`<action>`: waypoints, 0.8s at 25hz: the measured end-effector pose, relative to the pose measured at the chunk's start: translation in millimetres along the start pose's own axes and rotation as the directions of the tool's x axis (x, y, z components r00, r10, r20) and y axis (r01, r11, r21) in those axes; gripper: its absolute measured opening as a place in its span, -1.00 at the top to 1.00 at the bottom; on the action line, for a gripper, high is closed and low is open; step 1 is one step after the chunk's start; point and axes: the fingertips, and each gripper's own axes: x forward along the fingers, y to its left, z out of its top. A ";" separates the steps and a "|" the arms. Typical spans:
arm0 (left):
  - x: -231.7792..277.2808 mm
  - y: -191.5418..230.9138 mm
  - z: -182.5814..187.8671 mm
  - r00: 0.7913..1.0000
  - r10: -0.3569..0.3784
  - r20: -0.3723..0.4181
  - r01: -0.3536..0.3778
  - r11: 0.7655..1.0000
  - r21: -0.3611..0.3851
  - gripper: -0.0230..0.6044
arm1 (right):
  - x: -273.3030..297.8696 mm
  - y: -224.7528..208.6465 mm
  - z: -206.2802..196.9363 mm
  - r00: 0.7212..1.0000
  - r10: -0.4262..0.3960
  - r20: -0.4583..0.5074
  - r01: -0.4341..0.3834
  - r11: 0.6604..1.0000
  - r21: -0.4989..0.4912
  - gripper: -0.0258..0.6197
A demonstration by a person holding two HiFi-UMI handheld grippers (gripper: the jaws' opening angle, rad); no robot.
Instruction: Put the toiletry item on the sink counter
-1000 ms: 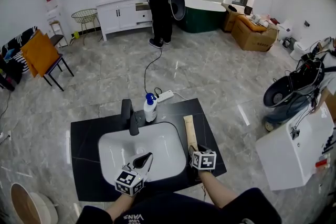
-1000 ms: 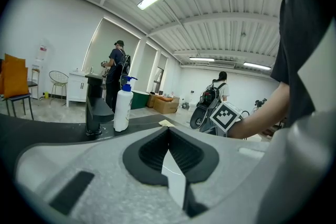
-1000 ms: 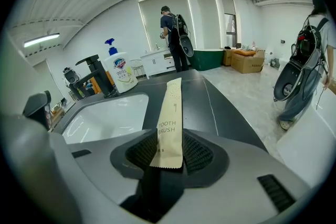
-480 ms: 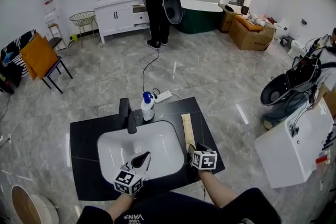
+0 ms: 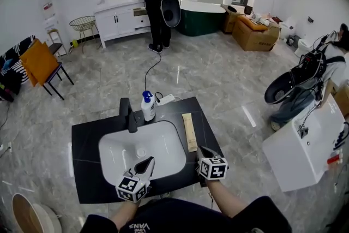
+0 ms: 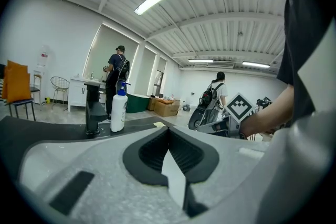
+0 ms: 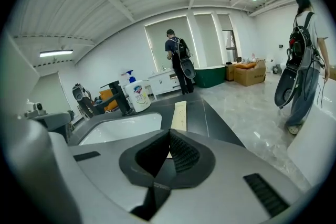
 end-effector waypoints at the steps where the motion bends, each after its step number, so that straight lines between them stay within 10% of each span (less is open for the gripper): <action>1: -3.4 -3.0 0.6 1.000 0.004 0.003 -0.004 1.000 0.003 0.90 | -7.5 2.6 2.1 1.000 0.008 0.018 -0.008 1.000 0.005 0.92; 20: -65.1 -76.8 -10.4 0.999 0.035 0.025 -0.035 0.999 0.022 0.90 | -136.1 29.1 -23.8 0.986 0.089 0.140 -0.094 0.995 0.029 0.92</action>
